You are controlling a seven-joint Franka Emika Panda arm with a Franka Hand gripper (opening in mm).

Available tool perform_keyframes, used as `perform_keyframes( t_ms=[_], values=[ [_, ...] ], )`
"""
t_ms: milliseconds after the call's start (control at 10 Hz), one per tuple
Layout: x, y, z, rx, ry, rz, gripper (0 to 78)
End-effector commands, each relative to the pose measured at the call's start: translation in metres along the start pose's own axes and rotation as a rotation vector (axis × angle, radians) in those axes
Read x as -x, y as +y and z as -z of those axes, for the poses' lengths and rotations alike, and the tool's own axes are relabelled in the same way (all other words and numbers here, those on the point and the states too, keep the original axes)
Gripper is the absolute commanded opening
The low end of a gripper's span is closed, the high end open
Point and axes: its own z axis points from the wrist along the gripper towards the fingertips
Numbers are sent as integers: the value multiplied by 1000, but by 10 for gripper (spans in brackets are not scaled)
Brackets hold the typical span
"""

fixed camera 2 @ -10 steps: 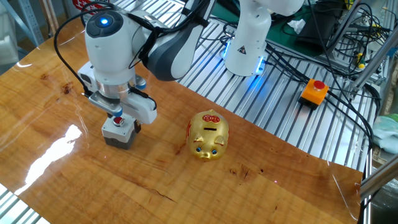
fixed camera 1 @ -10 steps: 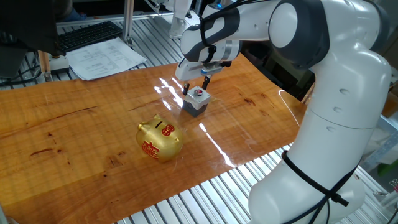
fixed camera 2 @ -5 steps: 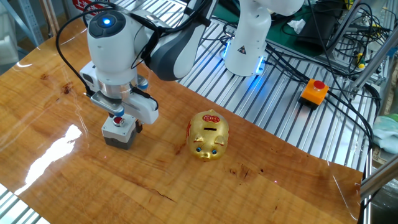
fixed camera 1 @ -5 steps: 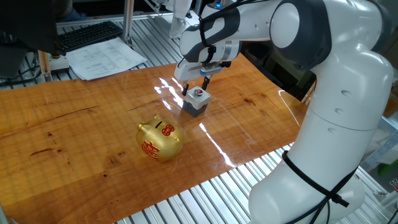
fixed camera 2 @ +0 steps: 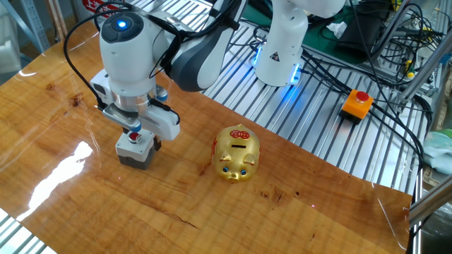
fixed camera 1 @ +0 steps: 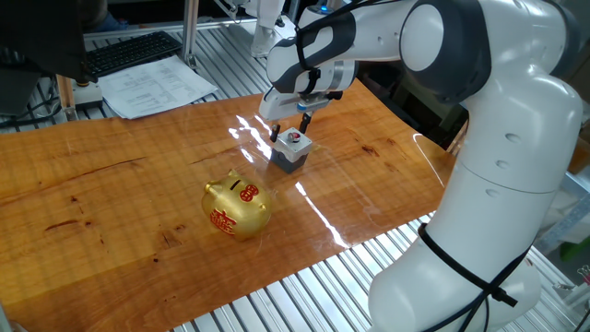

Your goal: Drop coins into a piggy bank

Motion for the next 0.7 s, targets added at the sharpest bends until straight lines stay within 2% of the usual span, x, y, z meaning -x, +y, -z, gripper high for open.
perform_keyframes(
  t_ms=[100,700],
  values=[
    [2,-3,0,0,-3,10,774],
    [1,-4,0,3,9,10,774]
  ],
)
